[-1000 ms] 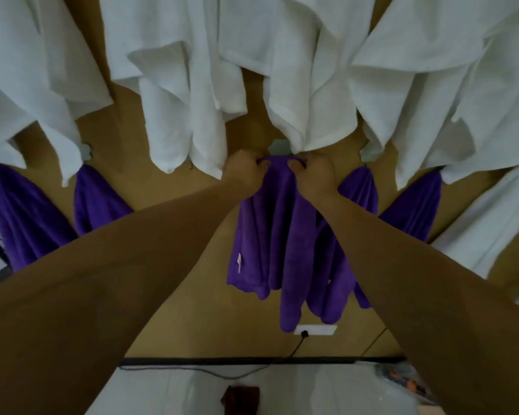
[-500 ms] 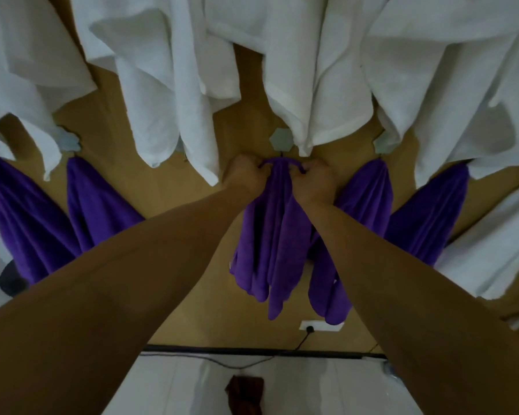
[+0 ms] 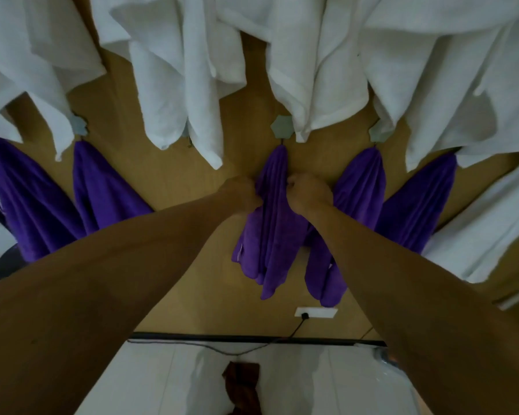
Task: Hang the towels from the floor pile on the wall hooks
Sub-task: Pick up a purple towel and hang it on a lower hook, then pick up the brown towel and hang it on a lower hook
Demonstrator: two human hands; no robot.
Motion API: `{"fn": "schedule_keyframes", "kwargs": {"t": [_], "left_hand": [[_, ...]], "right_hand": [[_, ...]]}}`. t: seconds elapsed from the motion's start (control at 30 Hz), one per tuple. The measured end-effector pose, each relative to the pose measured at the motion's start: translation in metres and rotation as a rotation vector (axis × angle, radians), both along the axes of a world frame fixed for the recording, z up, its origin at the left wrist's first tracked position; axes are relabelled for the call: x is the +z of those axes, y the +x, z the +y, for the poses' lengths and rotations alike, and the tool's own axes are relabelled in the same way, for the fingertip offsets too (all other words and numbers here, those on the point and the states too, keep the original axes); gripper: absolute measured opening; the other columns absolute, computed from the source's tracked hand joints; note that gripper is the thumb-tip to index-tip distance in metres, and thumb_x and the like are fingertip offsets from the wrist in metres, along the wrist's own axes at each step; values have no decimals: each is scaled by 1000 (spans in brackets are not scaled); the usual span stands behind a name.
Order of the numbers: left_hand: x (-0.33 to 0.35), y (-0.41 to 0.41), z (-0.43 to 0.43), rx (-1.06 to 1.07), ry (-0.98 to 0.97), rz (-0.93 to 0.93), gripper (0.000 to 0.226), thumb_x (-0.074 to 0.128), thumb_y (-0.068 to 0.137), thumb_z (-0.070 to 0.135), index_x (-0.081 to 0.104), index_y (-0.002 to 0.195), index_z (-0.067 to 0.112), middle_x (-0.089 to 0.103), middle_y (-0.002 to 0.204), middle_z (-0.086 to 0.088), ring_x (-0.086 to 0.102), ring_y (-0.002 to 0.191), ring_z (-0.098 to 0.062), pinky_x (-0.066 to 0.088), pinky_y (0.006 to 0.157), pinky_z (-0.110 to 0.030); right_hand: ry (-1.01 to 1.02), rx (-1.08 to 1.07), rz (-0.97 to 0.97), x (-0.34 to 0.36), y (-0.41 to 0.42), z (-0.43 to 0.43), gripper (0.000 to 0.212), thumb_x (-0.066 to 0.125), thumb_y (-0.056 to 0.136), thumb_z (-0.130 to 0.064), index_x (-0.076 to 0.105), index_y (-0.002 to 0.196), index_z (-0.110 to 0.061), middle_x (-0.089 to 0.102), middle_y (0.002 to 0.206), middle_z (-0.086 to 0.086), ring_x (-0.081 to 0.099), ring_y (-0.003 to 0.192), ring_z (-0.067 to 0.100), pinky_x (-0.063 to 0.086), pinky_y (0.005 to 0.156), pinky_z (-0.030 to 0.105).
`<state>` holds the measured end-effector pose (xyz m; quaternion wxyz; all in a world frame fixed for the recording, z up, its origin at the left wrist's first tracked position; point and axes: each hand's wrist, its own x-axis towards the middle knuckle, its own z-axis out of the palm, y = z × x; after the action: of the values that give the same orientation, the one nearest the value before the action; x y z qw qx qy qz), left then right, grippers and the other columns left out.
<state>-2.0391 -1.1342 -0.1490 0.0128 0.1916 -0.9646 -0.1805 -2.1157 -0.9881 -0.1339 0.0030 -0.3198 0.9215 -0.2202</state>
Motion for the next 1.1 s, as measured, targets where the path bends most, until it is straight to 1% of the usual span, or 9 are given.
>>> {"fn": "schedule_keyframes", "kwargs": {"t": [0.1, 0.17, 0.3, 0.43, 0.57, 0.67, 0.73, 0.87, 1.1], "left_hand": [[-8, 24, -2, 23, 116, -73, 59, 59, 90, 33, 39, 140, 10, 48, 127, -8, 51, 114, -26, 45, 84, -24], [-12, 40, -3, 62, 117, -86, 78, 60, 88, 40, 22, 149, 10, 35, 148, -15, 41, 131, -32, 40, 103, -35], [-20, 73, 2, 44, 185, -126, 75, 61, 90, 34, 23, 148, 6, 32, 151, -16, 36, 136, -30, 35, 108, -34], [-40, 106, 10, 35, 237, -157, 81, 62, 88, 35, 18, 151, 8, 29, 153, -15, 36, 137, -29, 35, 109, -35], [-56, 146, 23, 72, 275, -174, 80, 63, 87, 36, 20, 151, 15, 30, 152, -12, 43, 131, -28, 41, 102, -33], [-59, 177, 29, 148, 304, -156, 79, 65, 86, 33, 23, 150, 16, 31, 152, -10, 44, 130, -26, 39, 95, -25], [-62, 201, 37, 192, 311, -153, 75, 65, 86, 32, 27, 149, 14, 32, 152, -8, 40, 133, -23, 36, 96, -22], [-76, 254, 71, 251, 302, -210, 68, 66, 86, 29, 35, 145, 13, 42, 145, -9, 45, 129, -23, 38, 96, -23], [-130, 336, 98, 324, 398, -371, 69, 64, 87, 32, 34, 146, 13, 37, 149, -8, 38, 134, -25, 36, 108, -32]], "right_hand": [[34, 2, -152, -14, 13, 7, 18, 47, 91, -27, 57, 88, -12, 65, 98, 9, 63, 93, 30, 54, 79, 42], [15, -33, -189, -22, 24, 11, 35, 49, 87, -36, 56, 110, -11, 63, 113, 10, 60, 105, 32, 52, 88, 46], [24, -73, -154, -31, 56, 23, 68, 55, 91, -37, 27, 148, -12, 34, 147, 14, 38, 132, 34, 38, 108, 46], [123, 65, -191, -39, 90, 34, 68, 57, 92, -37, 28, 148, -11, 30, 151, 10, 31, 139, 26, 29, 114, 38], [225, 194, -309, -54, 121, 40, 39, 58, 77, -57, 55, 108, -35, 58, 104, -9, 56, 98, 12, 42, 93, 33], [338, 257, -372, -57, 149, 45, 57, 59, 89, -45, 48, 136, -14, 54, 134, 4, 51, 123, 24, 43, 79, 8], [386, 309, -370, -55, 170, 51, 54, 55, 95, -39, 45, 140, -11, 51, 139, 10, 47, 127, 28, 42, 67, 10], [375, 428, -488, -70, 209, 64, 59, 56, 94, -39, 39, 145, -15, 38, 149, 2, 40, 133, 19, 36, 96, 18], [494, 571, -506, -130, 257, 76, 55, 58, 93, -36, 45, 140, -10, 41, 147, 4, 42, 132, 20, 33, 104, 24]]}}
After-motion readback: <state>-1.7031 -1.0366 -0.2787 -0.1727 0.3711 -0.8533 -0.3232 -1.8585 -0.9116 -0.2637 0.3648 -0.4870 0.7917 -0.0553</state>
